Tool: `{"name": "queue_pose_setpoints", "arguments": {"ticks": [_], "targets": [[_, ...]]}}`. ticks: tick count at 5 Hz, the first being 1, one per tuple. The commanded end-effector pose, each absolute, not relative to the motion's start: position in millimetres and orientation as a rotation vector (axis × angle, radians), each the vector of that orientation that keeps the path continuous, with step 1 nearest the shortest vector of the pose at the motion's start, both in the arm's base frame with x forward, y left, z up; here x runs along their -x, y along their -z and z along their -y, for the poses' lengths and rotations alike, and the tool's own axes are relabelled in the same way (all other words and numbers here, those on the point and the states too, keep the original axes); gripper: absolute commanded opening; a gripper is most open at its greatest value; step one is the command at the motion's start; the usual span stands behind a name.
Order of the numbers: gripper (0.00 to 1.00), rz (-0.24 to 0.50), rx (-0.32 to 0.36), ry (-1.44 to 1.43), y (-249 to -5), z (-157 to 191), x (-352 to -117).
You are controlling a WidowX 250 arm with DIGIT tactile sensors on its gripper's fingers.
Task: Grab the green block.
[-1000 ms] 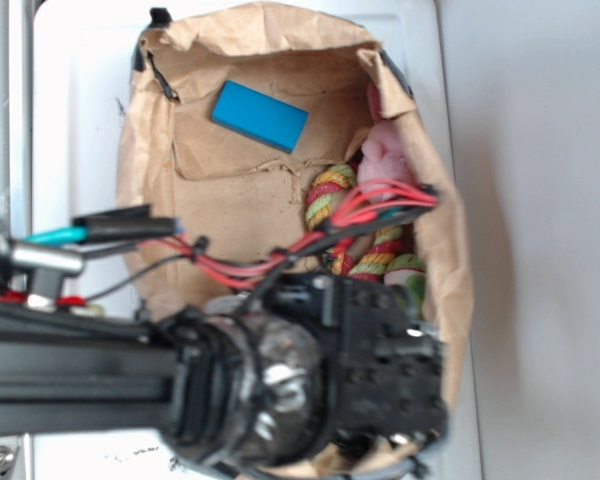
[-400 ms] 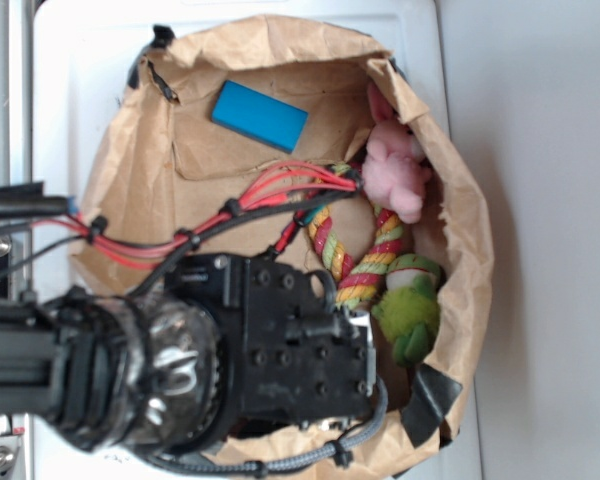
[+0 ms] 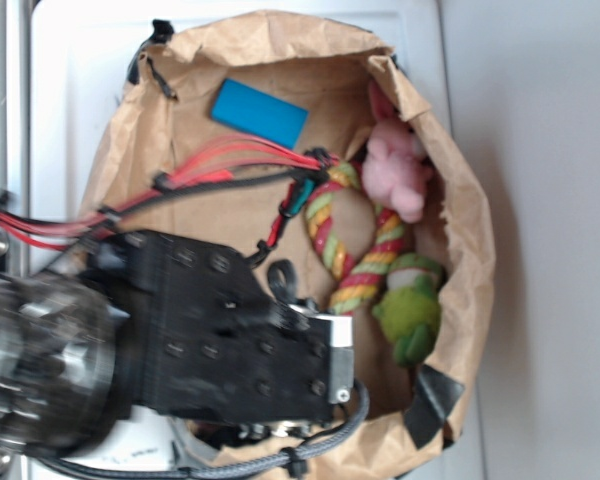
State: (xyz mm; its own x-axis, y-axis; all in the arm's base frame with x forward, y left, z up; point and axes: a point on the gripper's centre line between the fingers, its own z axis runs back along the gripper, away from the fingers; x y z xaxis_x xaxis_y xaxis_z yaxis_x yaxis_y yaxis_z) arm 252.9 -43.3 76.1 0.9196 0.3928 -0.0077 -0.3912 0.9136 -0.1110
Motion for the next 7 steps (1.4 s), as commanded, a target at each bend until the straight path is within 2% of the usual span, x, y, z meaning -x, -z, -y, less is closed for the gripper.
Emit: {"name": "queue_pose_setpoints", "arguments": {"ticks": [1,2,3,4,6,7], "targets": [[0.00,0.186,0.100,-0.317,-168,-62,-236],[0.00,0.184,0.095,-0.221,-191,-82,-235],[0.00,0.182,0.081,-0.101,-203,-81,-237],[0.00,0.180,0.038,0.021,-215,-46,-240],[0.00,0.137,0.032,0.011,-219,-4,-260],[0.00,0.139,0.045,-0.020,-216,-10,-265]]}}
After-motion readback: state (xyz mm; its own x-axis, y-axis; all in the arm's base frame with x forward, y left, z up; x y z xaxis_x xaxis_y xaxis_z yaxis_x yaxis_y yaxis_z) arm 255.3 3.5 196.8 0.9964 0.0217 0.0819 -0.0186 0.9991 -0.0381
